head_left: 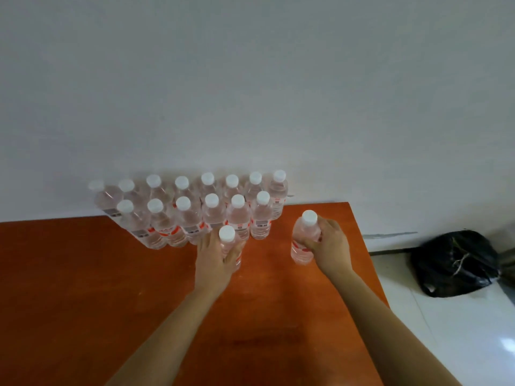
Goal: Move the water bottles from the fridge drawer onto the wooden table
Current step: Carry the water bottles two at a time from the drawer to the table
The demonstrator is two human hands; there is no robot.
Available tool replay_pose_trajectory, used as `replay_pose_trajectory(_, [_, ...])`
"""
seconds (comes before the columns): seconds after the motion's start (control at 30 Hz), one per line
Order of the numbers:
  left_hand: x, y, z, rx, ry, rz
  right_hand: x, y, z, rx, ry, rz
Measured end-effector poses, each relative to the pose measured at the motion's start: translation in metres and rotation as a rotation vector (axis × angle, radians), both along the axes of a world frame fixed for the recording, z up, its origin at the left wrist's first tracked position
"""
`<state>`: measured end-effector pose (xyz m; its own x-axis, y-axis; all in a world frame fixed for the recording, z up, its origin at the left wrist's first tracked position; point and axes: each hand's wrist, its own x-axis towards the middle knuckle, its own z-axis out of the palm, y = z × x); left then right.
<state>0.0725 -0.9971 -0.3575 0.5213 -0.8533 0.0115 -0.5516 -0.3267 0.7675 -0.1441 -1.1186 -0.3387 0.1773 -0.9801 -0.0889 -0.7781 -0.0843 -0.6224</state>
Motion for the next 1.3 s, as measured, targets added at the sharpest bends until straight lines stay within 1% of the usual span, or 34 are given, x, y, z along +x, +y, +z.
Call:
replay_pose_trajectory(0.13, [0.007,-0.007,-0.017,0.083,0.049,0.016,0.024,-0.034,-0.013,0.01,-0.021,0.043])
replay_pose_trajectory(0.27, [0.015,-0.009,-0.025,0.108,0.075,0.059,0.047,-0.065,-0.027,0.049,-0.112,0.185])
replay_pose_trajectory(0.37, [0.017,-0.011,-0.022,0.12,0.097,0.087,0.055,-0.074,-0.042,0.089,-0.212,0.23])
replay_pose_trajectory(0.47, [0.016,-0.011,-0.022,0.183,0.108,0.104,0.057,-0.08,-0.05,0.107,-0.268,0.295])
replay_pose_trajectory(0.6, [0.011,-0.013,-0.018,0.232,0.185,0.131,0.057,-0.085,-0.053,0.114,-0.259,0.367])
replay_pose_trajectory(0.7, [0.008,-0.016,-0.016,0.26,0.183,0.147,0.059,-0.083,-0.054,0.167,-0.279,0.402])
replay_pose_trajectory(0.77, [0.006,-0.016,-0.014,0.24,0.205,0.16,0.06,-0.082,-0.052,0.186,-0.253,0.427])
replay_pose_trajectory(0.83, [0.005,-0.013,-0.009,0.184,0.255,0.174,0.062,-0.079,-0.046,0.165,-0.237,0.408])
replay_pose_trajectory(0.9, [0.007,-0.007,-0.003,0.129,0.277,0.199,0.067,-0.072,-0.033,0.146,-0.33,0.316])
replay_pose_trajectory(0.97, [0.014,0.002,0.001,0.099,0.277,0.23,0.076,-0.062,-0.018,0.079,-0.43,0.228])
replay_pose_trajectory(1.03, [0.026,0.014,0.002,0.072,0.273,0.253,0.089,-0.05,-0.008,-0.032,-0.381,0.197])
replay_pose_trajectory(1.13, [0.054,0.033,0.007,0.043,0.253,0.25,0.115,-0.03,-0.003,-0.262,-0.171,0.254])
replay_pose_trajectory(1.2, [0.079,0.048,0.008,0.034,0.249,0.262,0.139,-0.013,-0.001,-0.329,-0.103,0.322])
replay_pose_trajectory(1.3, [0.125,0.075,0.008,0.041,0.259,0.302,0.184,0.014,0.001,-0.347,-0.043,0.402])
